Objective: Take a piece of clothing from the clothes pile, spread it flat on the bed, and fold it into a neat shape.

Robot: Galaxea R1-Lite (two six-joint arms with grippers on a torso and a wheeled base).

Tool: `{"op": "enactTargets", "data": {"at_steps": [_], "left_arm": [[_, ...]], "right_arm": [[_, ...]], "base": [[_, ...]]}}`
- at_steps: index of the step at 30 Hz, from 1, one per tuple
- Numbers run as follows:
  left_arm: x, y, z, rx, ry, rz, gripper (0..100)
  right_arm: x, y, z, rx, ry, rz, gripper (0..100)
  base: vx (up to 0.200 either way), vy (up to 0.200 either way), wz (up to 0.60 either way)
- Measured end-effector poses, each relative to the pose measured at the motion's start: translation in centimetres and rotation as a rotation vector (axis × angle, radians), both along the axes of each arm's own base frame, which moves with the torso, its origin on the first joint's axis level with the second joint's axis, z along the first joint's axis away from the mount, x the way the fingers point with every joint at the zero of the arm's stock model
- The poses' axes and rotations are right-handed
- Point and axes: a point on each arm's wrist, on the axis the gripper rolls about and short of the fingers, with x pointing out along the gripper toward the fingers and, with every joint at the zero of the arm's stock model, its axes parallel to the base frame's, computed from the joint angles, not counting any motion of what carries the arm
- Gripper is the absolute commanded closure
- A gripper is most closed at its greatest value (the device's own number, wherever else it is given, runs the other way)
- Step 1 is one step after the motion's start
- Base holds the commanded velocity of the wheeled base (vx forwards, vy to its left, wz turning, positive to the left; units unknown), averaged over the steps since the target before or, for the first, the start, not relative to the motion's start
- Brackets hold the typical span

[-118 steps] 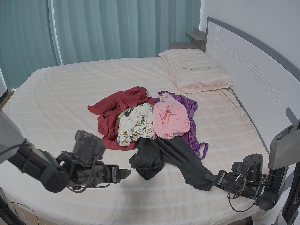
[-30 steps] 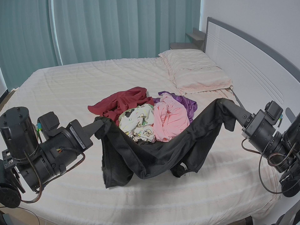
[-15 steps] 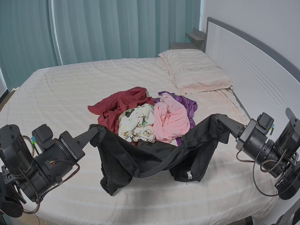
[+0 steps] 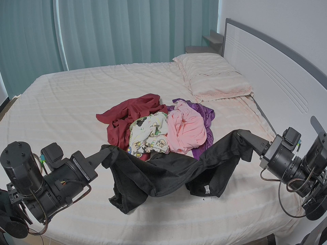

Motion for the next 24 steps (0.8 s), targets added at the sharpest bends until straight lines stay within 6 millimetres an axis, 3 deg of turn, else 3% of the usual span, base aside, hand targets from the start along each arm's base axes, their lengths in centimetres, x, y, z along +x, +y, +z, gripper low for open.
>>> {"op": "enactTargets", "data": {"at_steps": [4,16,24], "left_arm": [[0.1,-0.1,-0.4,0.011,0.015,-0.001,100],[0.4,-0.3,-0.9,0.027,0.035,0.001,100],[0.2,-0.2,-1.3,0.039,0.047,-0.014,100]], "right_arm": [[-0.1,0.0,0.0,-0.001,0.001,0.003,100],[-0.2,0.0,-0.3,-0.010,0.014,0.015,100],[-0.2,0.1,-0.5,-0.014,0.018,0.017,100]], "base": [[-0.200,0.000,0.00],[0.000,0.000,0.00],[0.000,0.200,0.00]]}}
